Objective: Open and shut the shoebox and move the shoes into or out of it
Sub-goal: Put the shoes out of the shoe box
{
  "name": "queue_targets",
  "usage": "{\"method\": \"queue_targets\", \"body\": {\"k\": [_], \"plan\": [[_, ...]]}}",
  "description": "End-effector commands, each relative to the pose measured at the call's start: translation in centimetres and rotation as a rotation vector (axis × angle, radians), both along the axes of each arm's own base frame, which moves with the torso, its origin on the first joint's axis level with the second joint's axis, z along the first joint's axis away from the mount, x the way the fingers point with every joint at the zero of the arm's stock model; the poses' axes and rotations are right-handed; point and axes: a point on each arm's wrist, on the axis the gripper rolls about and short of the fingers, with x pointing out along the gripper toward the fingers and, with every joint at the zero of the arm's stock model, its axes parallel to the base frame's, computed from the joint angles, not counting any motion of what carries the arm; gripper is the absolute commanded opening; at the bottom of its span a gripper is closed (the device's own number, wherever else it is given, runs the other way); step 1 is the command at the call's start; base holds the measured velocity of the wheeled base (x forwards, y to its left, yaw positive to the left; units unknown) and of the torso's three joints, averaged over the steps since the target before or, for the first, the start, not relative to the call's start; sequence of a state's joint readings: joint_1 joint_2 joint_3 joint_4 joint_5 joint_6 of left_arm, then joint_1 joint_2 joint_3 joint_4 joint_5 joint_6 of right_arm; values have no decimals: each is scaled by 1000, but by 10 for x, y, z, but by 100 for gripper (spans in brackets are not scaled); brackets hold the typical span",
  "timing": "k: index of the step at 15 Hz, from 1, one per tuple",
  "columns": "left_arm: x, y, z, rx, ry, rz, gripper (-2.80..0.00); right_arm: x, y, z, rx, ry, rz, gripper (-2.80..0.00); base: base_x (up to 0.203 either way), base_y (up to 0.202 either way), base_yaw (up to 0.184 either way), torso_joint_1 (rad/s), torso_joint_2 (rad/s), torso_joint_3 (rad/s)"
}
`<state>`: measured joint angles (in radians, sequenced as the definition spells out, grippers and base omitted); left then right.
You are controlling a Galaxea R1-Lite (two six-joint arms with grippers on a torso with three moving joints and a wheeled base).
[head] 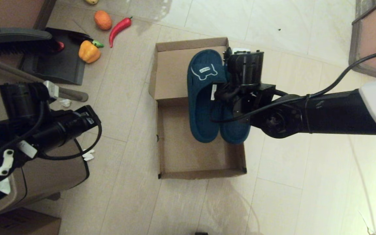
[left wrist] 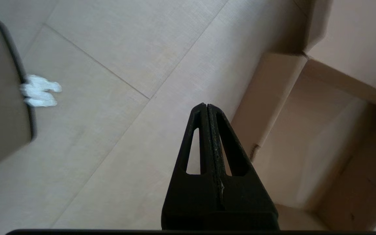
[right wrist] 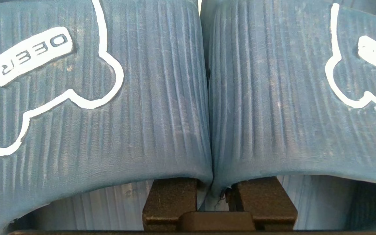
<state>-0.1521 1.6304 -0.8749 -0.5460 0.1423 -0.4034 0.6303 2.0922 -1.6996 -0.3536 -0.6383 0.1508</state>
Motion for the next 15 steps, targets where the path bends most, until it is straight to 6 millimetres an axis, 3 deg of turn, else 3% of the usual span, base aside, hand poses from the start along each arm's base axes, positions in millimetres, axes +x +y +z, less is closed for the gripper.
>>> {"method": "queue_targets", "body": {"k": [1,5,8,11,15], "plan": [[-1,-12,0,-1,-4,-39,-280,6,-30,15,23,-30,-72,-280,0,0,0,0,0,0],[-1,-24,-6,6,18,-73,-280,28,-117,26,15,-40,-256,-280,0,0,0,0,0,0],[0,-24,-8,7,26,-71,-280,31,-181,16,-14,10,-332,-280,0,0,0,0,0,0],[-1,-24,-6,6,20,-72,-280,53,-220,-28,1,115,-425,-280,0,0,0,0,0,0],[1,-24,-5,5,17,-72,-280,91,-230,-103,7,215,-448,-280,0,0,0,0,0,0]]}}
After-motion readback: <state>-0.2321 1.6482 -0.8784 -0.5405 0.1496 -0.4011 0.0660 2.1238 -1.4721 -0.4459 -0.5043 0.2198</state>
